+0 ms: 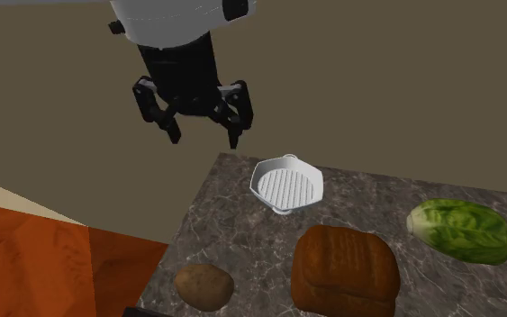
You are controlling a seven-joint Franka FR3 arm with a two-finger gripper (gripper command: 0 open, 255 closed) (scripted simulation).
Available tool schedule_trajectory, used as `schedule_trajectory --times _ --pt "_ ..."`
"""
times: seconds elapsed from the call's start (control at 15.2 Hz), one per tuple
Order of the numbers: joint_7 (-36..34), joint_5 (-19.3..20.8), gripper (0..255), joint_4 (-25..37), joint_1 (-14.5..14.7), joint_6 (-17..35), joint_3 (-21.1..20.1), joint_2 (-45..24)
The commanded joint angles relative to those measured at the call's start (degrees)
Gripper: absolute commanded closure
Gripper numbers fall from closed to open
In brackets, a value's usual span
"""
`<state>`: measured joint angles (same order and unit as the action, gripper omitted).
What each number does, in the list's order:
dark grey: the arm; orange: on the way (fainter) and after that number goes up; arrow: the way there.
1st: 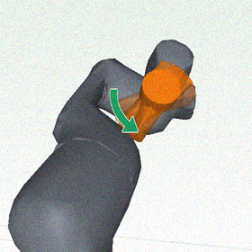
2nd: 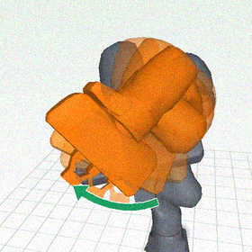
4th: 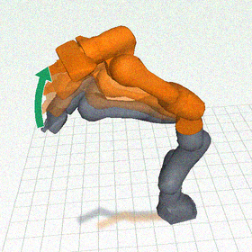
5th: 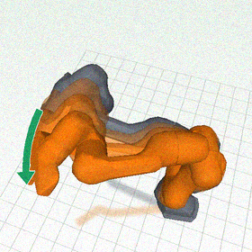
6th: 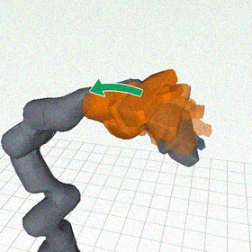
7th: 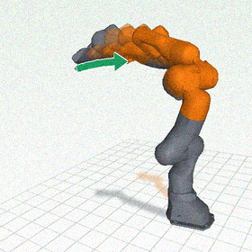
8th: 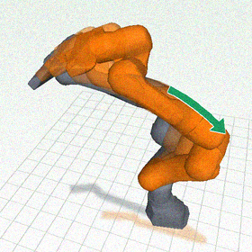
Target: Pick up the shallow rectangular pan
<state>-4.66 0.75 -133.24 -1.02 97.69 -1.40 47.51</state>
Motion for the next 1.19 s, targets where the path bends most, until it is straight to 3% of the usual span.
schedule_trajectory --times 0.0,0.66,1.12 --pt "0.00 0.00 0 0.00 0.00 0.00 0.00 0.00" --pt "10.16 -0.17 0 -2.00 -1.22 14.55 11.03 -13.04" --pt "18.95 -4.25 0 1.31 -0.39 22.93 18.76 -26.05"
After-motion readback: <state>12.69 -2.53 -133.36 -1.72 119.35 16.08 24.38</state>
